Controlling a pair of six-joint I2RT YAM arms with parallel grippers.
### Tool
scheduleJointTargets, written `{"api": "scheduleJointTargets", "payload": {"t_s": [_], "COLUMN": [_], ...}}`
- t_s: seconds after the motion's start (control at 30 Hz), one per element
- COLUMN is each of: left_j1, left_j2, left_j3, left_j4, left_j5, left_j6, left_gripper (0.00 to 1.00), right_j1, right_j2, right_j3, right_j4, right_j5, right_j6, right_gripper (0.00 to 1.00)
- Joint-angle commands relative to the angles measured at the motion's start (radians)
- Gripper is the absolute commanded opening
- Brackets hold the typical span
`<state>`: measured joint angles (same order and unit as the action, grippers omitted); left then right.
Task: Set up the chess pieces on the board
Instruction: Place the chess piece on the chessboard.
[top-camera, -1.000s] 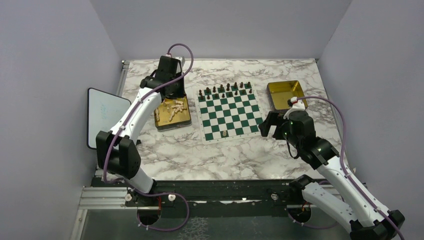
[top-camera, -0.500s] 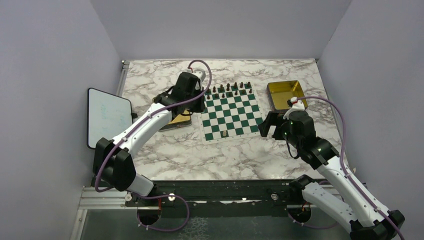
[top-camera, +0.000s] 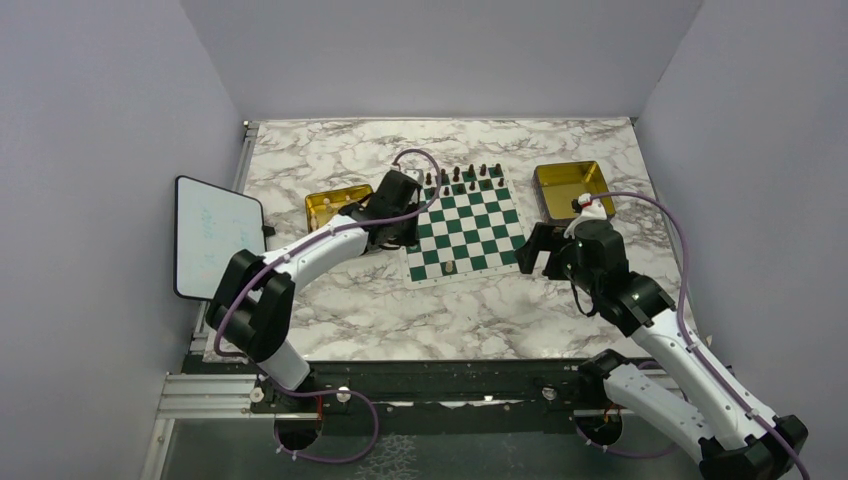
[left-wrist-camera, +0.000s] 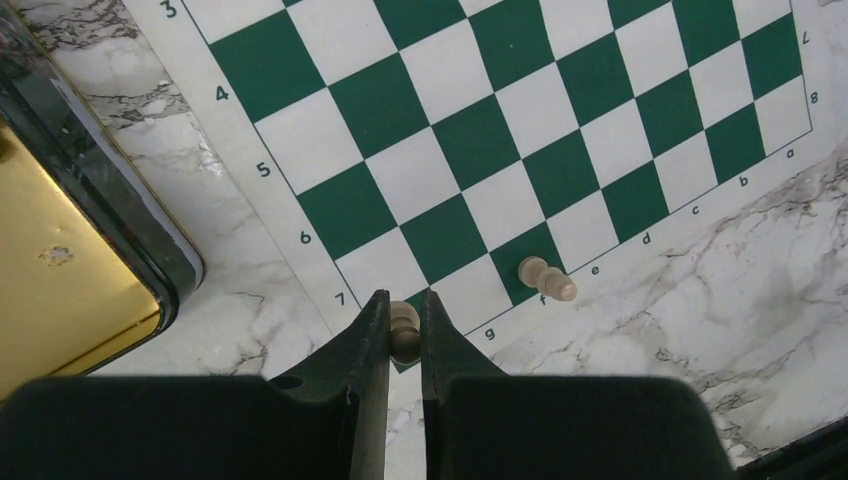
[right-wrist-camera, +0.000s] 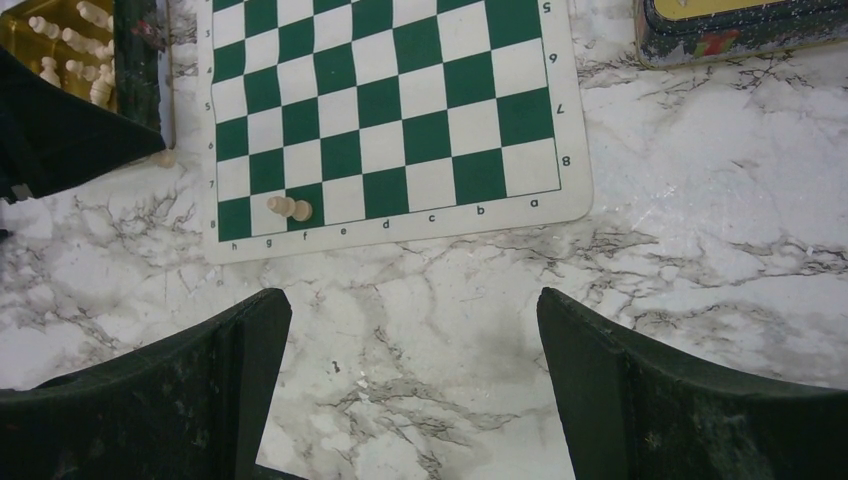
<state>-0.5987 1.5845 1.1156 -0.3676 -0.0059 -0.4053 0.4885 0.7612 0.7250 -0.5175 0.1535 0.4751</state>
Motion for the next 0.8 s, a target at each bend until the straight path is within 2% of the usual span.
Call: {"api": "scheduleJointTargets", "payload": {"t_s": [0.0, 0.77], "left_j1": [-0.020, -0.073], "left_j2": [0.033, 0.119], "left_j3": [-0.011, -0.076], "left_j4": [0.072, 0.155], "left_j5": [-0.042, -0.085], "left_j6": [-0.016, -0.014], "left_gripper": [0.12, 0.12], "right_j1": [-0.007, -0.007], "right_j2": [-0.004, -0.001], "right_j3": [-0.004, -0.008], "right_j4": [0.014, 0.013], "right_j5": [-0.005, 0.005], "right_j6": [0.006, -0.006], "right_gripper": [0.99, 0.99]}}
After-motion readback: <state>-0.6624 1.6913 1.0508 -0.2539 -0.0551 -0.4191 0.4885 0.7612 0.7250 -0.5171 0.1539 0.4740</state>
